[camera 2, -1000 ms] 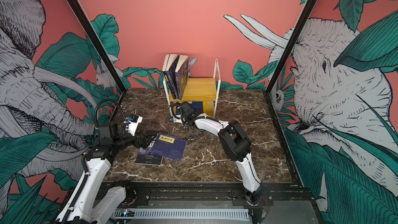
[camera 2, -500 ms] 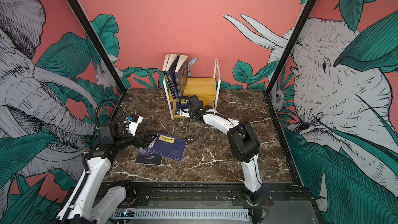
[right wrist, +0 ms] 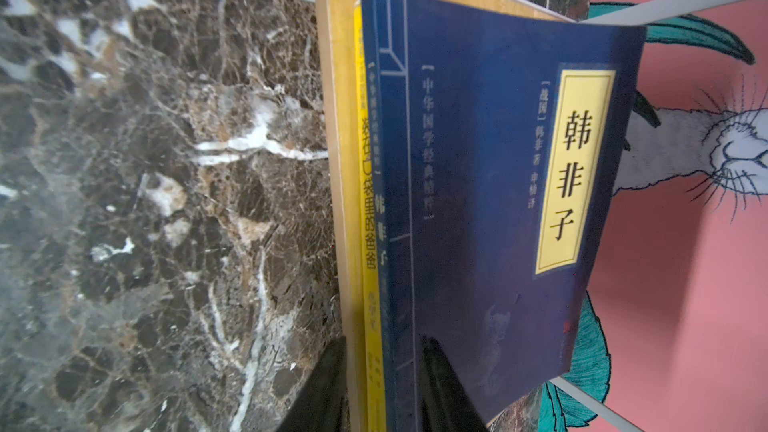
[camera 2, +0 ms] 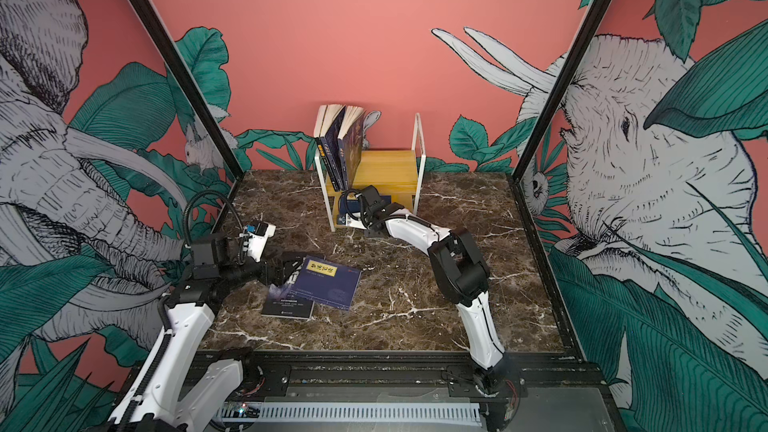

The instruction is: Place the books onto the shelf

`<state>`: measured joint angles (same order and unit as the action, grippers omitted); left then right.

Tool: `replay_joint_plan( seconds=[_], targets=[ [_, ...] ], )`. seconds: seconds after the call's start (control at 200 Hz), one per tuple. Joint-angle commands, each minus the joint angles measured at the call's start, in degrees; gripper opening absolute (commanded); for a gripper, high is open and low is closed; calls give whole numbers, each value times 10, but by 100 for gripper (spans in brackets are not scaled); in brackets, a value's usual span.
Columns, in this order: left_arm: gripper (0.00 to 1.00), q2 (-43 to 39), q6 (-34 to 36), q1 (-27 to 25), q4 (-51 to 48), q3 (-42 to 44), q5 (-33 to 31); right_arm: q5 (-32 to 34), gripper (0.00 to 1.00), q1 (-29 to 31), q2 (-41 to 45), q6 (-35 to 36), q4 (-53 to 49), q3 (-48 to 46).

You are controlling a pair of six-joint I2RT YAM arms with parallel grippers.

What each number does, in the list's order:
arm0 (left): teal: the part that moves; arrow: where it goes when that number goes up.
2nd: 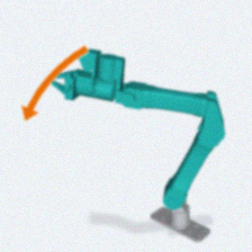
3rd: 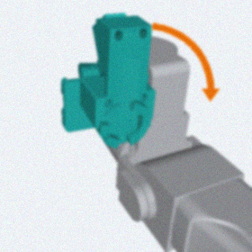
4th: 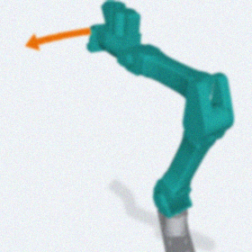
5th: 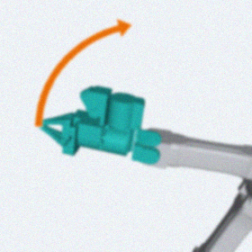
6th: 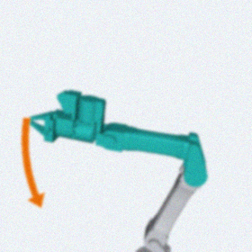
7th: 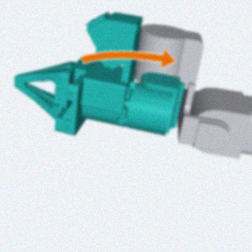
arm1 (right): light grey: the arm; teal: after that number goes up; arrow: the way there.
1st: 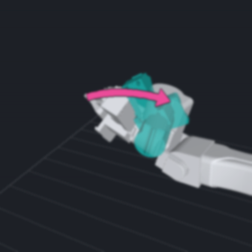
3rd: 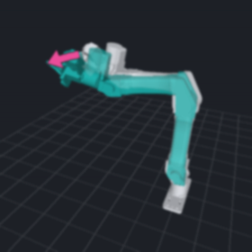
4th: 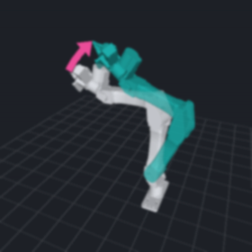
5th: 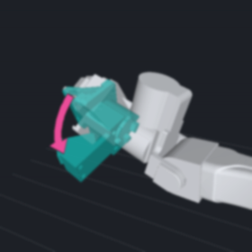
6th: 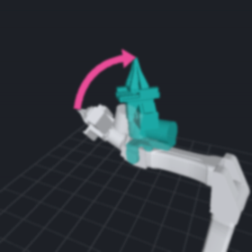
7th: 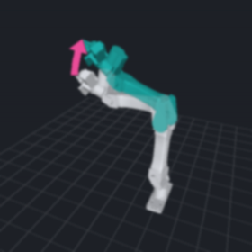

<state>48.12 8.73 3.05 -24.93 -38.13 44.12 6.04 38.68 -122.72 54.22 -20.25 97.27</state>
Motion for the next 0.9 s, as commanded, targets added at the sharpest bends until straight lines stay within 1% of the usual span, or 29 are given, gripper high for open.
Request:
replay_joint_plan(
  seconds=[0.0, 0.165, 0.41, 0.755, 0.895],
  targets=[
    [99, 2, 15, 1, 0, 5, 6, 0, 30, -4, -9, 3, 10, 16],
    [99, 0, 13, 1, 2, 9, 10, 17, 23, -5, -14, 12, 26, 14],
    [99, 2, 13, 1, 2, 9, 10, 23, 18, -7, -16, 26, 48, 10],
    [99, 4, 12, 4, 4, 8, 9, 28, 17, -7, -10, 61, 75, -5],
    [99, 5, 11, 5, 3, 9, 10, 40, 20, -9, -6, 74, 86, -16]
  ],
)
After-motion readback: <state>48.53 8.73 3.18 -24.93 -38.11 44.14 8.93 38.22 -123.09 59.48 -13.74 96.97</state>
